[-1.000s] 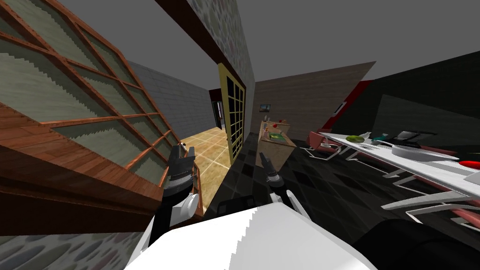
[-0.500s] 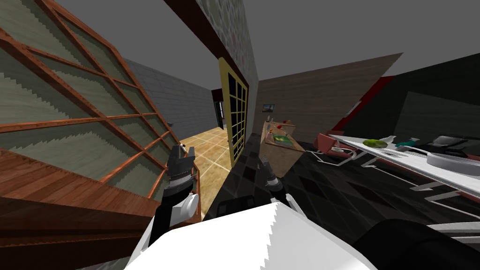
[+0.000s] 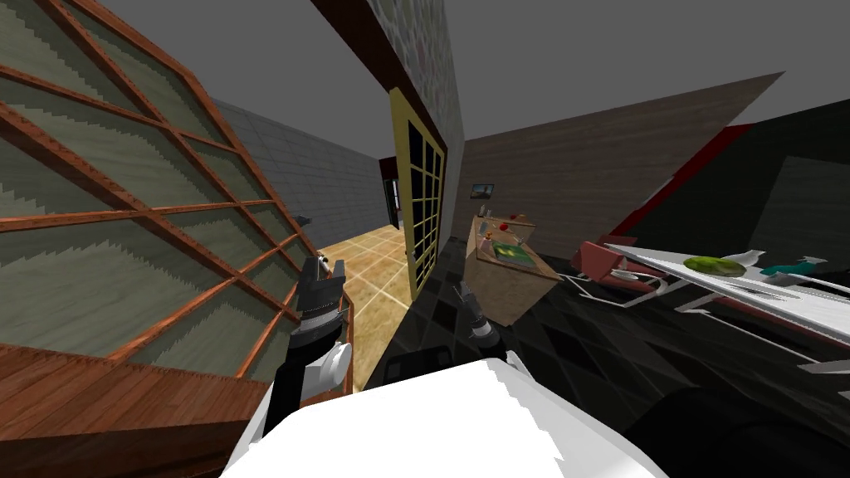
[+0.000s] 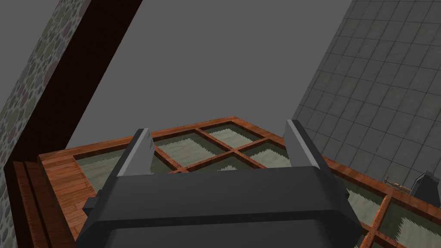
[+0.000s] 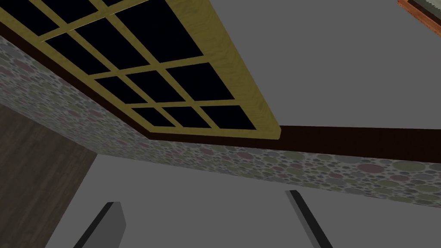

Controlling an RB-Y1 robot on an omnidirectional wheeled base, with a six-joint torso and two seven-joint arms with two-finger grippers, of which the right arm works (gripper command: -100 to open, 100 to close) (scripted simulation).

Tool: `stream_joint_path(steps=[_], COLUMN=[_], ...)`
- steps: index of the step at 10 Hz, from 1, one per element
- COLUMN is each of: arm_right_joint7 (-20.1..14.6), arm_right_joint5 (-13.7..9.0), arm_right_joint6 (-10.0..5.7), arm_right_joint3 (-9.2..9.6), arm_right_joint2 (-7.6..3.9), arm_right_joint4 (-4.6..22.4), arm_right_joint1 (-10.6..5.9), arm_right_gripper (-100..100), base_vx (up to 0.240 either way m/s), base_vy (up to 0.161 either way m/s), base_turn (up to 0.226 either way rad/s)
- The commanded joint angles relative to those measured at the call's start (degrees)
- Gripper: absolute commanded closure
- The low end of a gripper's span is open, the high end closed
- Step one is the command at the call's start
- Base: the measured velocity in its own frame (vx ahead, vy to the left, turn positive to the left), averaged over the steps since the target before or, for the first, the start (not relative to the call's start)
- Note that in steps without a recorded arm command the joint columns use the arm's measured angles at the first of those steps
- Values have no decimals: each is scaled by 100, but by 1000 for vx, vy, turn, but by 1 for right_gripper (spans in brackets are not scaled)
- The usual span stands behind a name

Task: Push the door open

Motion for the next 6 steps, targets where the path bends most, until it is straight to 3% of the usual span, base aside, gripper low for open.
stream_joint_path(steps=[1, 6], arm_right_joint7=[163, 764], arm_right_joint5=[90, 480], arm_right_joint6=[-117, -464], arm_right_joint3=[4, 44], arm_right_joint2=[-4, -9], arm_right_joint4=[177, 780], arm_right_joint1=[16, 131], arm_right_gripper=[-100, -100], base_vx=[143, 155], base_vy=[-32, -31], base_turn=[73, 95])
